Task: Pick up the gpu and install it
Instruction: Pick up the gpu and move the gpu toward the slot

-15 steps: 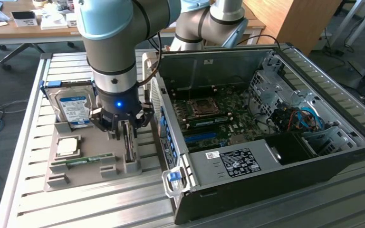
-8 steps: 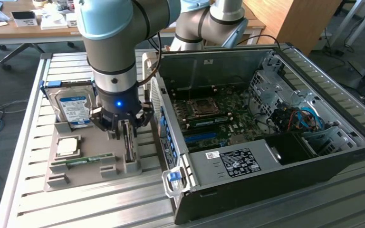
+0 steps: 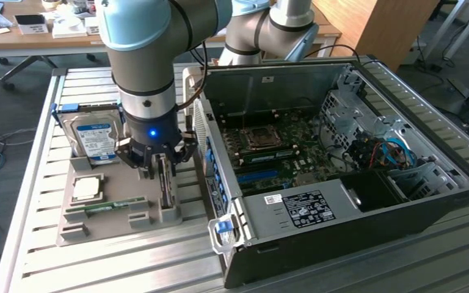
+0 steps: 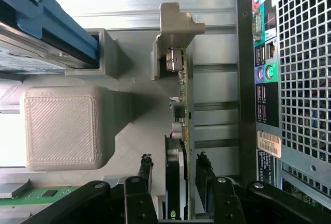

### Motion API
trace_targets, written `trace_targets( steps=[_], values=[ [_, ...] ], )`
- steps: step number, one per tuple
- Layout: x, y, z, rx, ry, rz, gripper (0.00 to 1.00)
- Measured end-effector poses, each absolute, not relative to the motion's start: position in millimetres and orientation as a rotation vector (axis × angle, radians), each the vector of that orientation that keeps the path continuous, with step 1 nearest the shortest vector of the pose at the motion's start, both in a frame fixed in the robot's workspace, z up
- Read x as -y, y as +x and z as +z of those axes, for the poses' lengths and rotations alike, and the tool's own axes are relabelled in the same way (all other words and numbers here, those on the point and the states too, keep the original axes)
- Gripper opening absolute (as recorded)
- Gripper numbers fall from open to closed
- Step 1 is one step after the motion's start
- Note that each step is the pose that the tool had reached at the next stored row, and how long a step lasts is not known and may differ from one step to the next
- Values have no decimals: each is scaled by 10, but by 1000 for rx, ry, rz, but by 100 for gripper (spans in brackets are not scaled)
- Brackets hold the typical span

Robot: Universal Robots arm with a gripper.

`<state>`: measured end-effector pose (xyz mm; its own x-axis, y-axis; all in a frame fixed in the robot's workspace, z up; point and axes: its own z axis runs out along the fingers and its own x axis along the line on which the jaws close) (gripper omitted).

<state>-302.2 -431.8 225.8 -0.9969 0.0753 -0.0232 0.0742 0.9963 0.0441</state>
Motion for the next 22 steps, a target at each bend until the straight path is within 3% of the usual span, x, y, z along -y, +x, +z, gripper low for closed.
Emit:
trace_targets(
  steps=[3, 4, 22],
  values=[
    [4318, -3022, 2258, -3114, 117, 67, 46],
    [4318, -3022, 2257, -3114, 117, 67, 39],
    [4324, -3021, 2275, -3114, 116, 67, 39]
  ],
)
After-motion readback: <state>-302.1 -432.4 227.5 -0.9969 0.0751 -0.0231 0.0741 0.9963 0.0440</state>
